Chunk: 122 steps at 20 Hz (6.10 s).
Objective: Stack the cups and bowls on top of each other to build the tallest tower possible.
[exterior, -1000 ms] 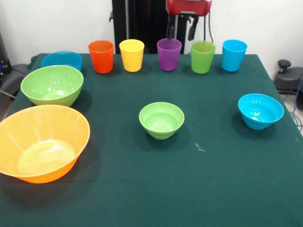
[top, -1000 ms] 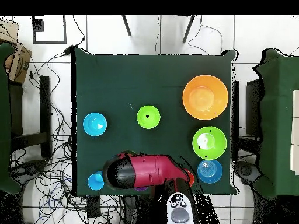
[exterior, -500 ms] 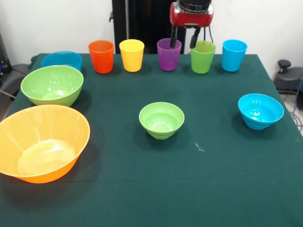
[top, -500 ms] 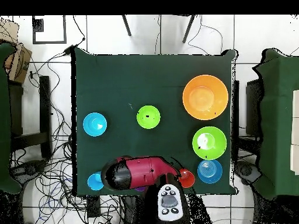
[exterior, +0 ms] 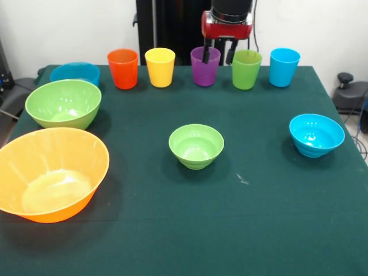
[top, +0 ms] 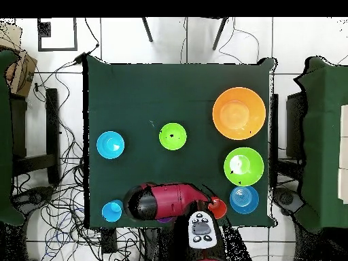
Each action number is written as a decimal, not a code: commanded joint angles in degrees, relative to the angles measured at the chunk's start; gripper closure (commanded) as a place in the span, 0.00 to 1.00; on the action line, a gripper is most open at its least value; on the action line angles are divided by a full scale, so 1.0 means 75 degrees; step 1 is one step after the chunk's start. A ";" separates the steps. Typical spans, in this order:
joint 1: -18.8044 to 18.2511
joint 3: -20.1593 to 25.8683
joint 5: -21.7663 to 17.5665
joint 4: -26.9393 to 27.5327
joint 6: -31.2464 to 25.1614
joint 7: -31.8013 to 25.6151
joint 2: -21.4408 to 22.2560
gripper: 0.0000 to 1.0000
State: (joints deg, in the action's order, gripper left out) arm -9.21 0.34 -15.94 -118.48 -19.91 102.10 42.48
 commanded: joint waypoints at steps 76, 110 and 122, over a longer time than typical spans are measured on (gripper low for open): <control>0.0159 -0.0693 -0.1229 -0.0850 0.3911 0.0917 -0.1501 0.00; 0.0018 -0.0495 -0.1107 -0.0761 0.3597 0.0705 -0.1229 0.00; -0.0238 -0.0138 -0.1022 -0.1041 0.2787 0.0553 -0.0405 0.00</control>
State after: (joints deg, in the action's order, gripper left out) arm -10.24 -7.08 -23.71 -131.26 7.36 102.10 37.67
